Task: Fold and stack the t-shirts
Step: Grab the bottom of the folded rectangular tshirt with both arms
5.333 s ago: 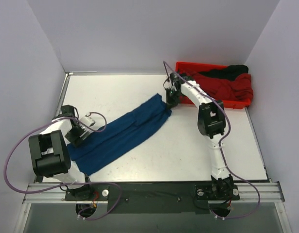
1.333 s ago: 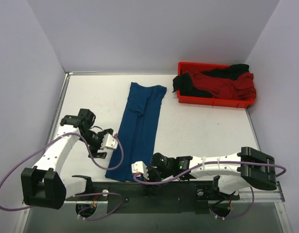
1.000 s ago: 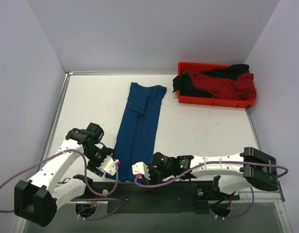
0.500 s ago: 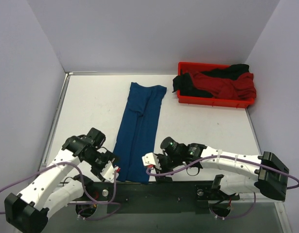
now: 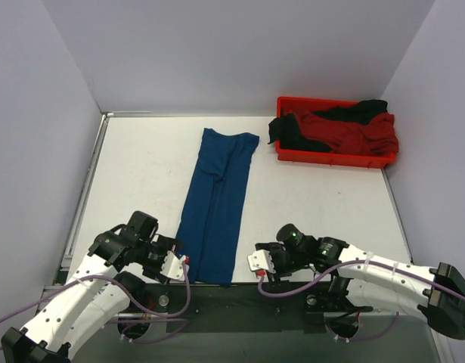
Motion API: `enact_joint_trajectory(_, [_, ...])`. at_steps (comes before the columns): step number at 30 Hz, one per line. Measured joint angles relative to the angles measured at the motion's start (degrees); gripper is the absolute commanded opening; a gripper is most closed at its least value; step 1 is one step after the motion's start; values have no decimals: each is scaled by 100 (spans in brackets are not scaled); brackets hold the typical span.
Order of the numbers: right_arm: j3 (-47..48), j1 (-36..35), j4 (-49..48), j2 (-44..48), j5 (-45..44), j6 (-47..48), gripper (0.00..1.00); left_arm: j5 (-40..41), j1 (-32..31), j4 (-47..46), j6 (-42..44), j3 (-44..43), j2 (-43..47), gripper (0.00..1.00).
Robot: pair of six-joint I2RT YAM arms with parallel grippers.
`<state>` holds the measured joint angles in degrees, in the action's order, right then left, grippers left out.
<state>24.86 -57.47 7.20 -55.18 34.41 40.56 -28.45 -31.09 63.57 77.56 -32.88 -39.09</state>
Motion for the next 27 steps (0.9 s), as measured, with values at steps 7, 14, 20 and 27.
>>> enact_joint_trajectory(7, [-103,168,7,216,-258,114,71,72,140,33,31,-55,-326,74])
enact_joint_trajectory(14, [1377,-212,420,-1360,39,573,66,81,-184,295,1099,-205,-898,74])
enact_joint_trajectory(20, [2417,-728,1091,-2452,378,1217,65,627,-162,501,2638,-337,-1762,74])
enact_joint_trajectory(27, [2861,-1355,1257,-3545,557,1550,62,664,101,719,3333,-310,-1764,74])
